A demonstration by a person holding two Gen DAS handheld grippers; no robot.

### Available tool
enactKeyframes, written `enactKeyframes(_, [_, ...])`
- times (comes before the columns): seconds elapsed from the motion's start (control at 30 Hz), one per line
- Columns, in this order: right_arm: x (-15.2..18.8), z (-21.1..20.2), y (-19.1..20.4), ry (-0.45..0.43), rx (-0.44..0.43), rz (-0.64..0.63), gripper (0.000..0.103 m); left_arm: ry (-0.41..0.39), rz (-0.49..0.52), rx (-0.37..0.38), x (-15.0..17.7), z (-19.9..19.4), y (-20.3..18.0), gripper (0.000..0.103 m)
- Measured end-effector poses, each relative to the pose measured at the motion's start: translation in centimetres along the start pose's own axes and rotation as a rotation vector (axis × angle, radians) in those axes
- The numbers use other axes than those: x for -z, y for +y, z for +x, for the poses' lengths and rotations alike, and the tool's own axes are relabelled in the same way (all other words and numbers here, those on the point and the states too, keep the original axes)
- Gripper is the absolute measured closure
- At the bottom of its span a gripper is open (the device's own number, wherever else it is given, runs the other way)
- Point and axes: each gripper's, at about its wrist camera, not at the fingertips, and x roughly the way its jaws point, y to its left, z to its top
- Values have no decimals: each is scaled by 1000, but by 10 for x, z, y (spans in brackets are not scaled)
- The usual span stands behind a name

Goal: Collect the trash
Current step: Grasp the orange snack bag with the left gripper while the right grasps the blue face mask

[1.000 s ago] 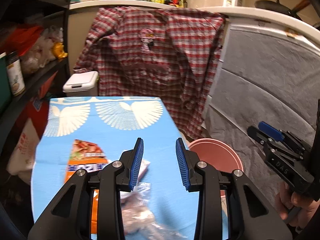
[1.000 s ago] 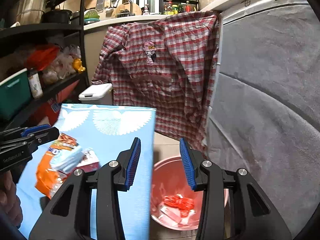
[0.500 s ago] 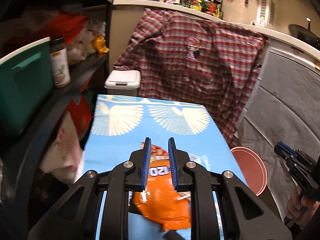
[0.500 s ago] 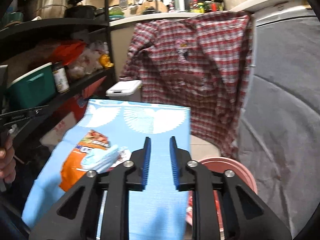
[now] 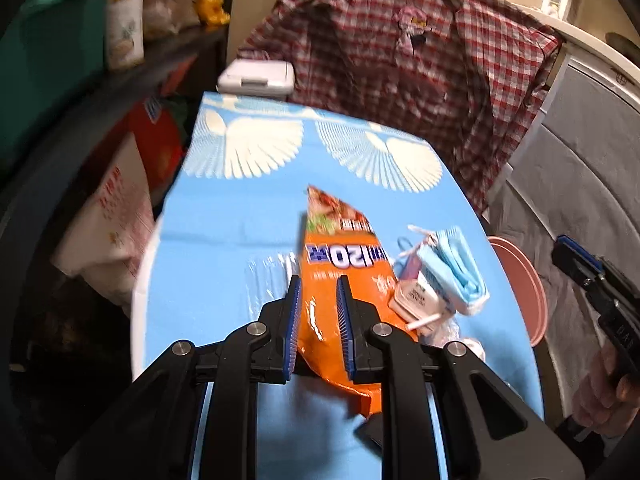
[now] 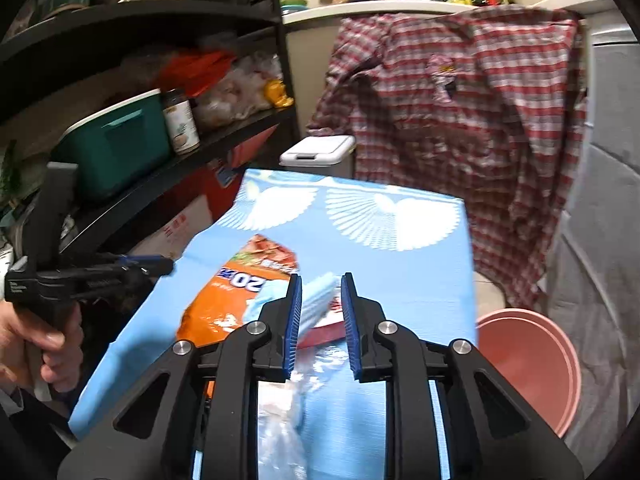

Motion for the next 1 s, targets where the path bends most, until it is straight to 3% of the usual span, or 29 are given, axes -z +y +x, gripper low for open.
enactKeyframes(0.27, [7, 32, 14, 74, -26, -47, 61, 95, 15, -18, 13, 25, 4, 84])
enactKeyframes(0.43, [8, 46, 22, 104, -43, -65, 53, 125, 7, -18, 16, 33, 8, 65])
enactKeyframes(0.57, [11, 56, 29, 133, -48, -94, 49, 175, -5, -17, 21, 45, 12, 63])
enactKeyframes(0.8, [19, 74, 30, 200, -6, -123, 49, 236, -30, 45, 29, 60, 15, 63])
enactKeyframes(0.87, [20, 76, 29, 207, -7, -125, 58, 244, -36, 64, 30, 62, 14, 65])
enactKeyframes(1.0, [21, 73, 26, 211, -12, -131, 68, 241, -35, 81, 30, 60, 10, 79])
